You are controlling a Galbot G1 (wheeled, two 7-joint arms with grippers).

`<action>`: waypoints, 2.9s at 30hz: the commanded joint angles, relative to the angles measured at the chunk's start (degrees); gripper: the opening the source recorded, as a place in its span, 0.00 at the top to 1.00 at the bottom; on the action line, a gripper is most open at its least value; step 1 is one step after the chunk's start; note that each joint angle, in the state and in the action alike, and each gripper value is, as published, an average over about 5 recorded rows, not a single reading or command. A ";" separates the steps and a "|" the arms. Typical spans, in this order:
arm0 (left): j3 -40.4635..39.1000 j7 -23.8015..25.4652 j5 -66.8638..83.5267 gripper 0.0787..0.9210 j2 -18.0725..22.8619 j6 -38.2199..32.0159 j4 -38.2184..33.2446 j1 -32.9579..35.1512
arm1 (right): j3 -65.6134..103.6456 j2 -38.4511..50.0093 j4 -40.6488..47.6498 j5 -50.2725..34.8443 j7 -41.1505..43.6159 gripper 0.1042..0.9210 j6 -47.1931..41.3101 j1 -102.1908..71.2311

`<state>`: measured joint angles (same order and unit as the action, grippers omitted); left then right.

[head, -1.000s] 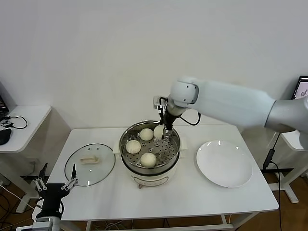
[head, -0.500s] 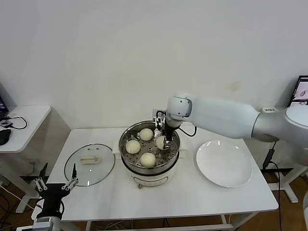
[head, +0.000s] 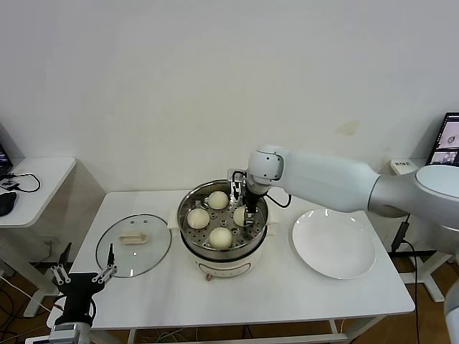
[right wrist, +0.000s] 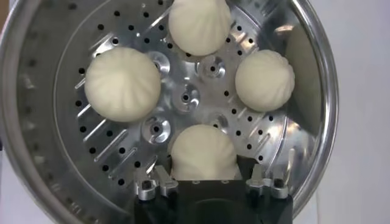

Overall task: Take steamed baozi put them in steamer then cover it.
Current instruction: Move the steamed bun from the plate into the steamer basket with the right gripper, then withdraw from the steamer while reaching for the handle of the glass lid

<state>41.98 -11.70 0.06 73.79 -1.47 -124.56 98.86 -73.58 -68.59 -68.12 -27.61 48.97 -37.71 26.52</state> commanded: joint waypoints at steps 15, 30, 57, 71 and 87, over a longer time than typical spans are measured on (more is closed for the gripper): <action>-1.03 0.07 0.26 0.12 -0.34 0.21 -0.05 -1.08 | 6.00 16.74 -19.33 -6.90 -9.31 0.12 5.23 8.86; -0.98 -0.18 -1.78 0.12 -0.15 -0.31 1.53 -1.27 | 80.42 37.46 -43.17 4.15 -49.34 0.12 27.32 -73.64; 1.29 1.21 -64.82 0.12 -9.59 -6.27 21.54 -8.84 | 126.65 -13.86 -44.96 12.06 -32.29 0.12 48.84 -118.92; -9.93 4.72 -75.97 0.12 -13.55 -4.00 38.12 -26.08 | 126.85 -17.76 -44.61 14.34 -32.16 0.12 49.31 -122.80; -17.34 5.17 -76.19 0.12 -12.44 -4.25 52.94 -40.41 | 128.65 -18.72 -43.00 14.07 -31.34 0.12 49.63 -123.41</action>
<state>28.83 -6.99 -73.22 61.89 -5.87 -81.78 67.67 53.74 -86.08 -111.34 -13.67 17.15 11.54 -95.84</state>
